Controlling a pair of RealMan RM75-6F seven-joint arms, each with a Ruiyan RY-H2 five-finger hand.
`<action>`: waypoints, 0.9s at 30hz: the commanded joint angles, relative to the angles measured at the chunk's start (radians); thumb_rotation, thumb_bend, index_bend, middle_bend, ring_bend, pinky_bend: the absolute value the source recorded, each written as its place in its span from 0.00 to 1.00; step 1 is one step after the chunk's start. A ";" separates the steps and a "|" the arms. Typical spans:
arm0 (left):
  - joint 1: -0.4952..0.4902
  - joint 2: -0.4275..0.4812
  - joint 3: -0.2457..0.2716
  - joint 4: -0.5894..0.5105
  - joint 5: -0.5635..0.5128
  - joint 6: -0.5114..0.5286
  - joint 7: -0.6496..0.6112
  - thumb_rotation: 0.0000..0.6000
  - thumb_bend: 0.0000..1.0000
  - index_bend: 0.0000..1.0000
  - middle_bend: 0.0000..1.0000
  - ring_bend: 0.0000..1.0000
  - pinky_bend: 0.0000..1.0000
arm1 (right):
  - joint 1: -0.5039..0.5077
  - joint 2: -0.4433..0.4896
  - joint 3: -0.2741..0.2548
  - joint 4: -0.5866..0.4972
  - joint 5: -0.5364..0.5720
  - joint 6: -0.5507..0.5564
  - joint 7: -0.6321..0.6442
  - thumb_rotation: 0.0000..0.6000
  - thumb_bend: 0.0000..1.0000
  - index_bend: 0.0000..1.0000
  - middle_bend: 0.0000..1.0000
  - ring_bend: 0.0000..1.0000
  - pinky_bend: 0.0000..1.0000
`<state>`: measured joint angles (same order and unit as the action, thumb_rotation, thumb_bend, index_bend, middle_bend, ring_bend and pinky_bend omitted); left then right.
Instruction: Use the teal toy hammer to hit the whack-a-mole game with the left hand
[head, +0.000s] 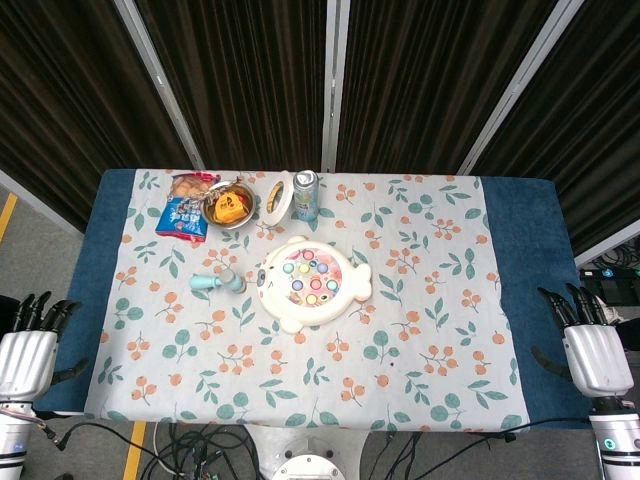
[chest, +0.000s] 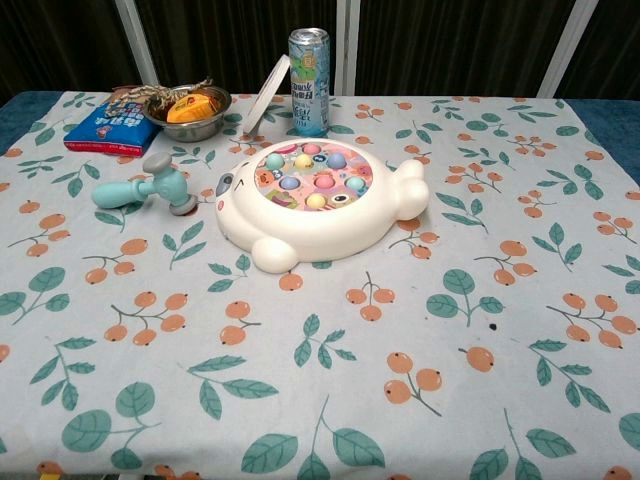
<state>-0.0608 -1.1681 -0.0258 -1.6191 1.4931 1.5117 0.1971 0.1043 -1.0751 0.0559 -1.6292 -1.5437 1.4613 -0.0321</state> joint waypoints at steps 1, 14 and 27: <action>-0.003 -0.001 -0.001 0.000 -0.002 -0.005 0.001 1.00 0.06 0.21 0.20 0.04 0.03 | 0.001 0.001 0.000 -0.001 0.001 -0.002 -0.004 1.00 0.14 0.10 0.19 0.00 0.02; -0.108 0.038 -0.030 -0.035 0.053 -0.108 -0.038 1.00 0.06 0.21 0.20 0.04 0.03 | -0.016 0.018 -0.003 -0.003 -0.012 0.035 -0.013 1.00 0.14 0.10 0.19 0.00 0.02; -0.449 -0.063 -0.159 0.036 -0.123 -0.566 -0.185 1.00 0.12 0.26 0.25 0.11 0.15 | -0.022 0.017 -0.005 0.007 -0.020 0.048 -0.001 1.00 0.14 0.10 0.19 0.00 0.02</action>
<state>-0.4291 -1.1862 -0.1481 -1.6126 1.4523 1.0468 0.0313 0.0829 -1.0576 0.0512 -1.6225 -1.5644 1.5089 -0.0336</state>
